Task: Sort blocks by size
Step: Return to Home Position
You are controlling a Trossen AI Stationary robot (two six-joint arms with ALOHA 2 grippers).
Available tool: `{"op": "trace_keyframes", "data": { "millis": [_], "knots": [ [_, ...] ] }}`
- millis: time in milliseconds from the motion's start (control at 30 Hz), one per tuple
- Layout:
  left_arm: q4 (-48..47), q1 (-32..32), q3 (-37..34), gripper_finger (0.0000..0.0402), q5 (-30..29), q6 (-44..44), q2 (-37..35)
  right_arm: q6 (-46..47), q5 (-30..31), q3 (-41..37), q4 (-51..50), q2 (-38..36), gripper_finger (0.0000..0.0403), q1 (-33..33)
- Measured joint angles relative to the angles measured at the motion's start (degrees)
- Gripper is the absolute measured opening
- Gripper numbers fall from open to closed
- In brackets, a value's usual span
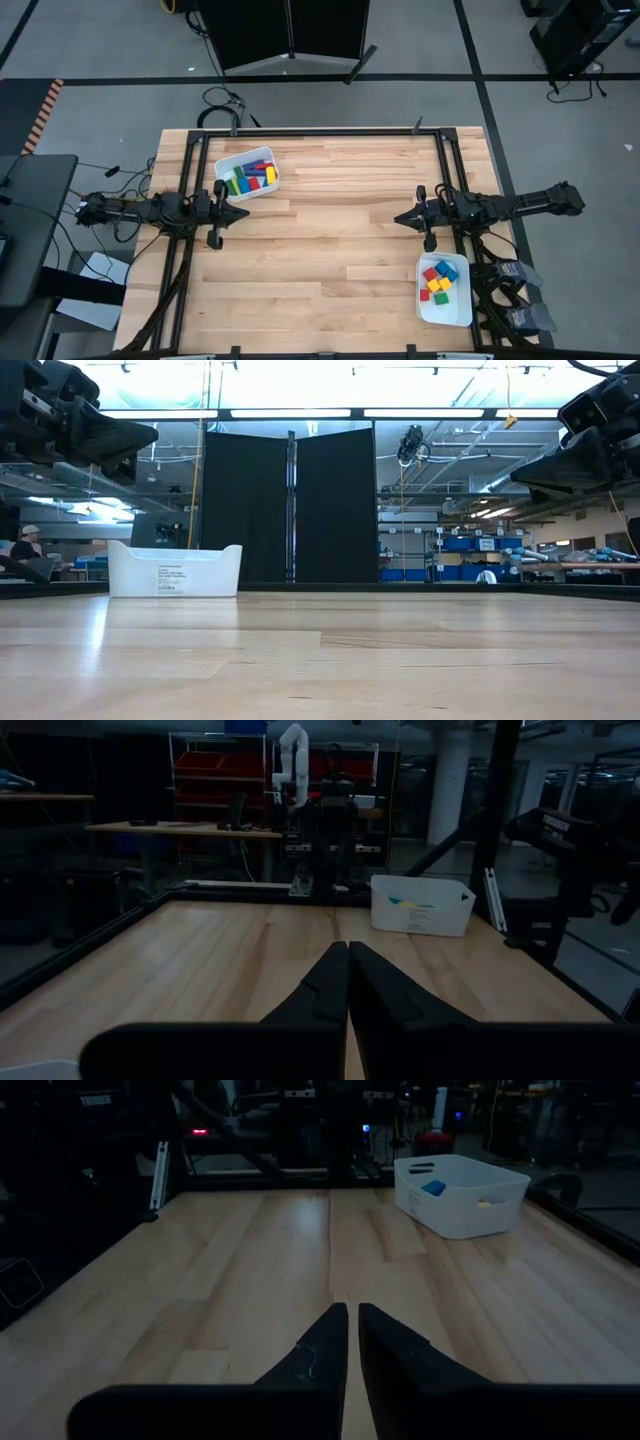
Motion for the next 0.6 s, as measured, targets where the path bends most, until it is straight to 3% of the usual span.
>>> {"op": "trace_keyframes", "data": {
  "millis": [600],
  "knots": [
    [-0.01, 0.0, 0.0, 0.0017, 0.02, 0.0, 0.0, 0.01, 0.03, 0.0, 0.0, 0.0, 0.0041, 0.0]
  ]
}}
